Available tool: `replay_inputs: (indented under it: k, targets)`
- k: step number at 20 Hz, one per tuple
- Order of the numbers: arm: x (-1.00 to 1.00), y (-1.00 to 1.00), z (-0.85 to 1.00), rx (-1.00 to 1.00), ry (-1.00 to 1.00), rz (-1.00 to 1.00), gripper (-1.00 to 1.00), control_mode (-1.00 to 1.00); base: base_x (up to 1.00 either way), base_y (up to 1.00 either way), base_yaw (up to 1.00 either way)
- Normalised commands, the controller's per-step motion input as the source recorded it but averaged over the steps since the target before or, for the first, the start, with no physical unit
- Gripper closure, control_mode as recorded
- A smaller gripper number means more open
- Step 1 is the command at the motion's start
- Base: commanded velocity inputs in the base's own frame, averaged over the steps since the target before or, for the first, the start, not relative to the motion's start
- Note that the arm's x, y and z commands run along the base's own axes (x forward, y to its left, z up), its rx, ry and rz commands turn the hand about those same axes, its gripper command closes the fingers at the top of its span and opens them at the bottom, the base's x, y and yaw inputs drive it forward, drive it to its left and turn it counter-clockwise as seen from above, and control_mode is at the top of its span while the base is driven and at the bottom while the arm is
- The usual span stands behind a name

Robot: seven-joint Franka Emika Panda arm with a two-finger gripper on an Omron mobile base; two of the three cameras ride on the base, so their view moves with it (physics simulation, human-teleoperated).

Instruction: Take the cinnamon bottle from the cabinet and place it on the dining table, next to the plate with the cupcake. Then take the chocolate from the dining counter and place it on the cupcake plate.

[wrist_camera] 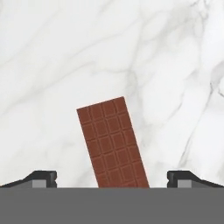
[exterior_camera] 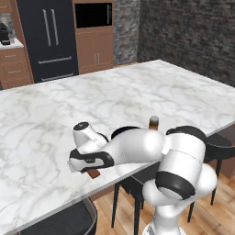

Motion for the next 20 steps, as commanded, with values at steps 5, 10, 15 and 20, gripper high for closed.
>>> replay_inputs:
  k: [5, 10, 15, 20]
  targets:
    - [0.07, 0.00, -0.24, 0.02, 0.00, 0.00, -1.00, -1.00, 0.00, 0.00, 0.00]
    - [0.05, 0.00, -0.28, 0.03, 0.04, 0.00, -1.00, -1.00, 0.00, 0.00, 0.00]
    - [0.07, 0.00, -0.24, 0.02, 0.00, 0.00, -1.00, -1.00, 0.00, 0.00, 0.00]
    - [0.01, 0.00, -0.32, 0.00, 0.00, 0.00, -1.00, -1.00, 0.00, 0.00, 0.00]
